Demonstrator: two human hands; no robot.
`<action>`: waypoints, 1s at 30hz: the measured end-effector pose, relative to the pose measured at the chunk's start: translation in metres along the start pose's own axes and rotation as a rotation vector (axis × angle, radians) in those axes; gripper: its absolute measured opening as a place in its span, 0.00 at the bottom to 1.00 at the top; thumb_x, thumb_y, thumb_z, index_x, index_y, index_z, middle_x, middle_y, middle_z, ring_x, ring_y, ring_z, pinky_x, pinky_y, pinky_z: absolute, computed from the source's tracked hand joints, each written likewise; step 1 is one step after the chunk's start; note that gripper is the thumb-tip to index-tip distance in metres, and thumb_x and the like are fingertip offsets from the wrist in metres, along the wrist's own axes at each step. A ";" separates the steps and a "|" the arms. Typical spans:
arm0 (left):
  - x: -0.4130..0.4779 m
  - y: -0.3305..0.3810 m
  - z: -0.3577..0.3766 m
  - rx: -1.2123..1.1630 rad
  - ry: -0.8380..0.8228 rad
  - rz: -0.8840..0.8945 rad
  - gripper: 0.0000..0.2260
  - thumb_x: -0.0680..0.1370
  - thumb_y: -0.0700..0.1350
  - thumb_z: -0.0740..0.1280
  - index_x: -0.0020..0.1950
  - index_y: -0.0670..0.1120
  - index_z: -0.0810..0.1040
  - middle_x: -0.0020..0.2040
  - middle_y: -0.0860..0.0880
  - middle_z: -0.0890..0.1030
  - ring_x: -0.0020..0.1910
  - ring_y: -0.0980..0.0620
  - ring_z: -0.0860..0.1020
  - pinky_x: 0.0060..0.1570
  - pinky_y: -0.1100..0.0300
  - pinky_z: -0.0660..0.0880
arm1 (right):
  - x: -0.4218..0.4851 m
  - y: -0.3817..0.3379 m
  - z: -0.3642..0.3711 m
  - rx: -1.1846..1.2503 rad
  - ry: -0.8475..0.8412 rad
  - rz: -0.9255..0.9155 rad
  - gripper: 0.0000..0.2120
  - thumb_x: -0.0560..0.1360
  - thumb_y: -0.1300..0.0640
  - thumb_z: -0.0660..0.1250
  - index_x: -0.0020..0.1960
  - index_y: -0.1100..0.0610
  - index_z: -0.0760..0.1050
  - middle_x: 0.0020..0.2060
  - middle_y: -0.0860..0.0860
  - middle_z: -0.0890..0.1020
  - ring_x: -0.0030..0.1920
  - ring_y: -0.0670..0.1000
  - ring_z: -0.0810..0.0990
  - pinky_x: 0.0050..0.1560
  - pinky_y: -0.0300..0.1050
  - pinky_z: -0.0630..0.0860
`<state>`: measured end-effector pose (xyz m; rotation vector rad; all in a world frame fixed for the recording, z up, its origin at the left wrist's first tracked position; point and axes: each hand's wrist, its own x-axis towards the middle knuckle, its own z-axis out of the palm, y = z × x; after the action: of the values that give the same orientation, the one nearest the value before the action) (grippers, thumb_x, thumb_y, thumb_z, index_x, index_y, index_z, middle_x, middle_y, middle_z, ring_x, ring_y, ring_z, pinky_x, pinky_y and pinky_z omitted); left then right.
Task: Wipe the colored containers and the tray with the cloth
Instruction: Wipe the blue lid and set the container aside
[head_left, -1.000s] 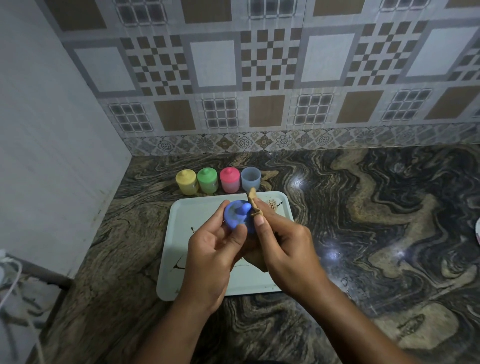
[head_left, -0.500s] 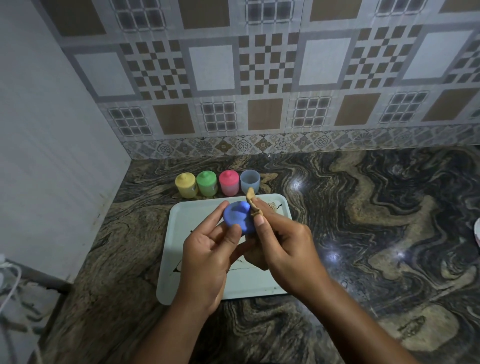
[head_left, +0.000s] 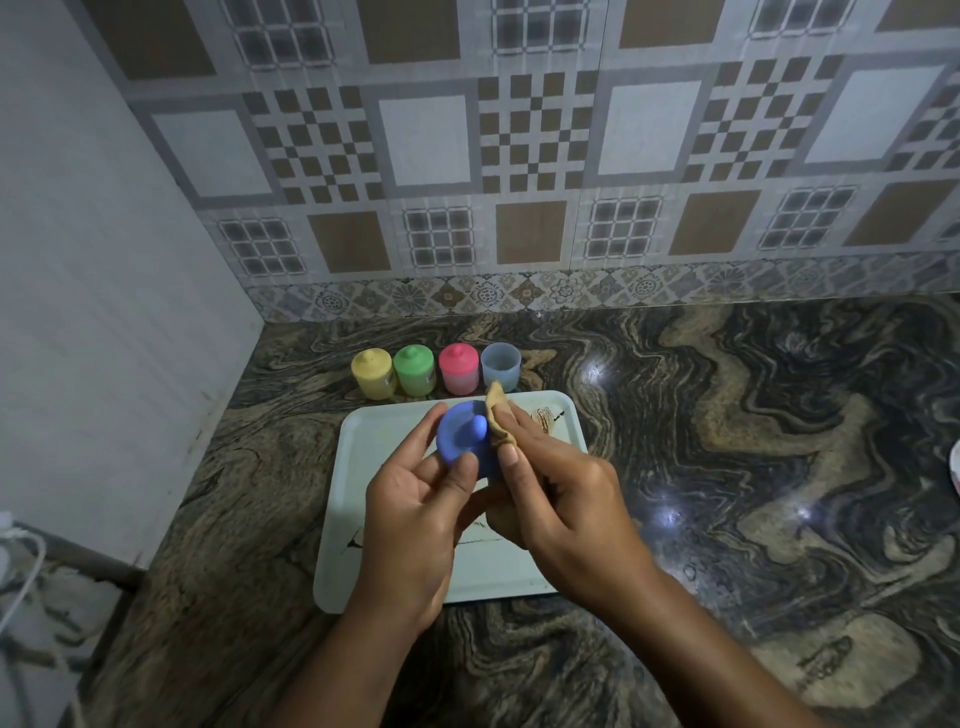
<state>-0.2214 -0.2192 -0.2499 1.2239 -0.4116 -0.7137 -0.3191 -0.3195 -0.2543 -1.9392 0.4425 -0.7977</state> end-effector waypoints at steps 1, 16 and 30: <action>0.000 0.000 -0.002 -0.017 0.014 -0.005 0.22 0.76 0.41 0.66 0.70 0.46 0.73 0.57 0.43 0.84 0.56 0.46 0.83 0.47 0.54 0.81 | 0.000 0.000 0.000 -0.008 0.014 -0.013 0.18 0.82 0.56 0.61 0.70 0.55 0.76 0.69 0.44 0.76 0.71 0.40 0.72 0.68 0.42 0.74; 0.002 0.006 -0.008 -0.043 0.035 -0.026 0.18 0.75 0.43 0.66 0.65 0.47 0.78 0.50 0.44 0.86 0.48 0.50 0.83 0.39 0.60 0.78 | -0.005 -0.002 0.000 -0.004 0.023 -0.009 0.19 0.82 0.55 0.62 0.71 0.54 0.75 0.66 0.43 0.79 0.59 0.39 0.79 0.57 0.28 0.71; 0.001 0.013 -0.011 -0.041 0.011 -0.040 0.18 0.75 0.41 0.65 0.65 0.45 0.78 0.54 0.44 0.86 0.50 0.50 0.84 0.41 0.60 0.80 | -0.004 -0.002 0.000 0.023 0.037 0.031 0.18 0.81 0.54 0.62 0.70 0.54 0.77 0.50 0.38 0.81 0.46 0.31 0.77 0.48 0.25 0.70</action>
<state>-0.2101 -0.2100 -0.2414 1.1994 -0.3627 -0.7461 -0.3215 -0.3164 -0.2542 -1.8944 0.4819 -0.8166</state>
